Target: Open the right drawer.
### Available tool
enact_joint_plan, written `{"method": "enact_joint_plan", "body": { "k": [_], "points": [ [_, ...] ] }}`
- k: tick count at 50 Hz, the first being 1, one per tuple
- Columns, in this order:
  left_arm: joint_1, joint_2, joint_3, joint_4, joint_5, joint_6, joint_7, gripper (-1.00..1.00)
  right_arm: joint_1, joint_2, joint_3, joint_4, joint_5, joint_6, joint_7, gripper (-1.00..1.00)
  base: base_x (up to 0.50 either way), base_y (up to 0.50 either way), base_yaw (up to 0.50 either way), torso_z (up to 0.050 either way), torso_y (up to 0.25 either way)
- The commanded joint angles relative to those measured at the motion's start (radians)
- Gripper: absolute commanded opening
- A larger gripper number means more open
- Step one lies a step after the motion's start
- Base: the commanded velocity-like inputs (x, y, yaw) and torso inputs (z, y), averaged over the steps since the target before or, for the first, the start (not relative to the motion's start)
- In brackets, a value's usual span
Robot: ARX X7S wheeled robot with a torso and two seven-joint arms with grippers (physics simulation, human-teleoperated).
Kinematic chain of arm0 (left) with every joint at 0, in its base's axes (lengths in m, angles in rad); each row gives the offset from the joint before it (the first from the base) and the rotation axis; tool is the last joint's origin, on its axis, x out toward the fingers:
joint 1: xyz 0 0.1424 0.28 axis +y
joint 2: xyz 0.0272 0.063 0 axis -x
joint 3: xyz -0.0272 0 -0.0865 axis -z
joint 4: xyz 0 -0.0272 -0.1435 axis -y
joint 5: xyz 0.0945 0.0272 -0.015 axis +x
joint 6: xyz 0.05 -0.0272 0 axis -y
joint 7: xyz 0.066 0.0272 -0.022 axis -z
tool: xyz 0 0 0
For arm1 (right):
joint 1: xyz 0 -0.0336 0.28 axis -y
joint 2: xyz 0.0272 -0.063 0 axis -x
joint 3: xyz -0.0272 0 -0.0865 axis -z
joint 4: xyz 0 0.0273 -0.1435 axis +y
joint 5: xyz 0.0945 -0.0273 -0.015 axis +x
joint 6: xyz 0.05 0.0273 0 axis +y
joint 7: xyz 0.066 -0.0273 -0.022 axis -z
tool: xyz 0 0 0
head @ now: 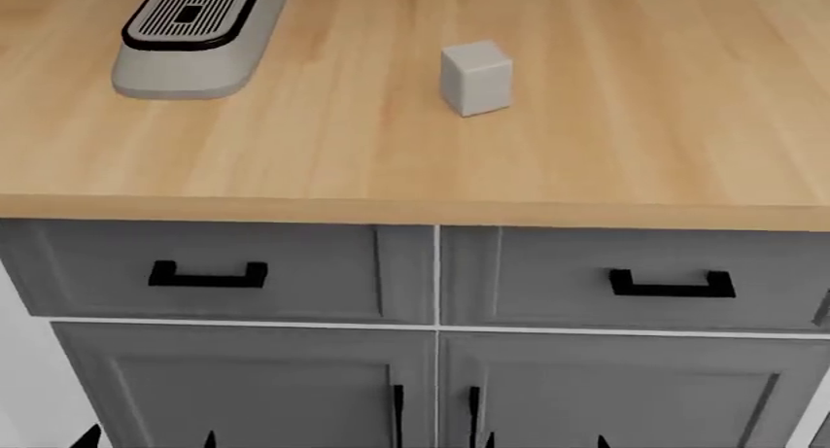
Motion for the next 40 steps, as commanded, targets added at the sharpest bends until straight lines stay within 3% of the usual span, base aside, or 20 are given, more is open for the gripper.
{"method": "enact_joint_plan", "body": {
  "k": [1,40],
  "points": [
    [0.001,-0.011,0.014,0.005,-0.017,0.001,-0.004,1.00,0.000,0.011,-0.014,-0.006,0.010,0.004,0.014,1.00,0.00,-0.23,0.00,0.000,0.000],
    [-0.001,-0.037,0.043,0.005,-0.051,0.011,-0.030,1.00,0.004,0.039,-0.047,-0.005,0.038,-0.003,0.046,1.00,0.00,-0.23,0.00,0.000,0.000]
  ]
}}
